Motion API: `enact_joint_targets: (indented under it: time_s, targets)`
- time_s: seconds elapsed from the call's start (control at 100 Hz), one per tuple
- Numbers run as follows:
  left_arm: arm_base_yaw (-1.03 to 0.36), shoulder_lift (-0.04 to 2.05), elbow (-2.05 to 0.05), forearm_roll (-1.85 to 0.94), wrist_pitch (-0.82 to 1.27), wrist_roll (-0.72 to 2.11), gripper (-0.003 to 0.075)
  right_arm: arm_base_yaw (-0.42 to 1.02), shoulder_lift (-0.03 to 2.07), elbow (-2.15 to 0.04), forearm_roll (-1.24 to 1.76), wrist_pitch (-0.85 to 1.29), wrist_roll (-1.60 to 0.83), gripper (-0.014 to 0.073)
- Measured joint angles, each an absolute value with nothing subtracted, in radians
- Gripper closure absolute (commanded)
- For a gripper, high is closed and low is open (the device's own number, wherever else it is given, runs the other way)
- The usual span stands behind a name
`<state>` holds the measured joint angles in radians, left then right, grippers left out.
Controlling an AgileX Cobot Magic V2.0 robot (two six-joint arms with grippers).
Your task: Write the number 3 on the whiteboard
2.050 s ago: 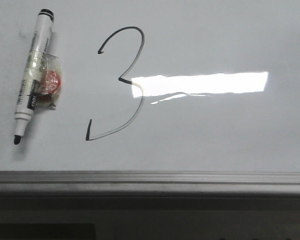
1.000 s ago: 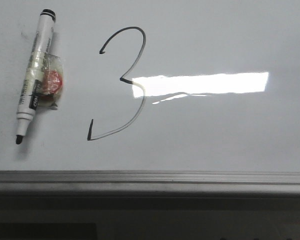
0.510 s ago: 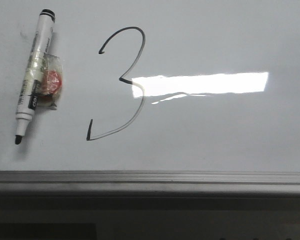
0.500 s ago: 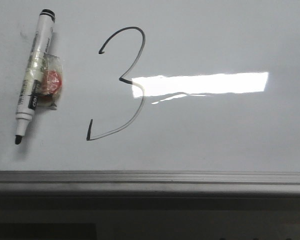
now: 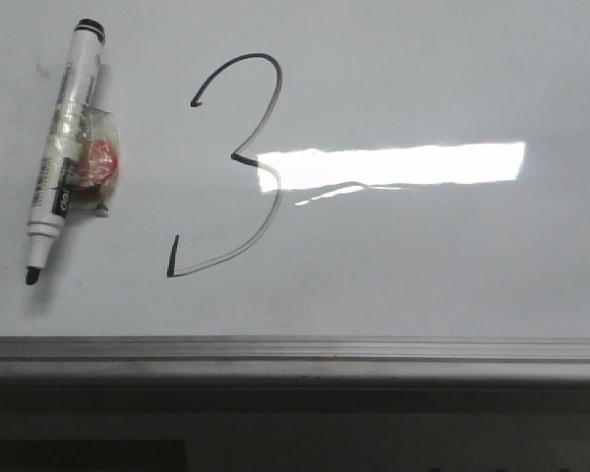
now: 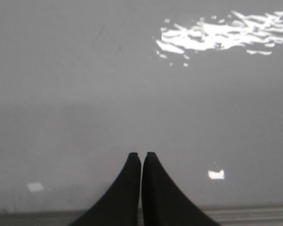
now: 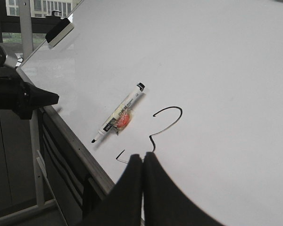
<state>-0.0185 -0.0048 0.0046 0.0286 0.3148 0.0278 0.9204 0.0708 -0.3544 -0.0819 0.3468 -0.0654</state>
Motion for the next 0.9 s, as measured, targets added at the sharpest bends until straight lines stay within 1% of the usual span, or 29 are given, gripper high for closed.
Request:
enact_joint_targets:
  time_s: [0.17, 0.9]
  targets:
    - [-0.019, -0.005, 0.005, 0.030, 0.337, -0.024, 0.0741, 0.920, 0.071, -0.354, -0.084, 0.347, -0.065, 0.0659]
    - [-0.019, -0.005, 0.005, 0.030, 0.337, -0.032, 0.0741, 0.920, 0.071, -0.354, -0.084, 0.347, -0.064, 0.0659]
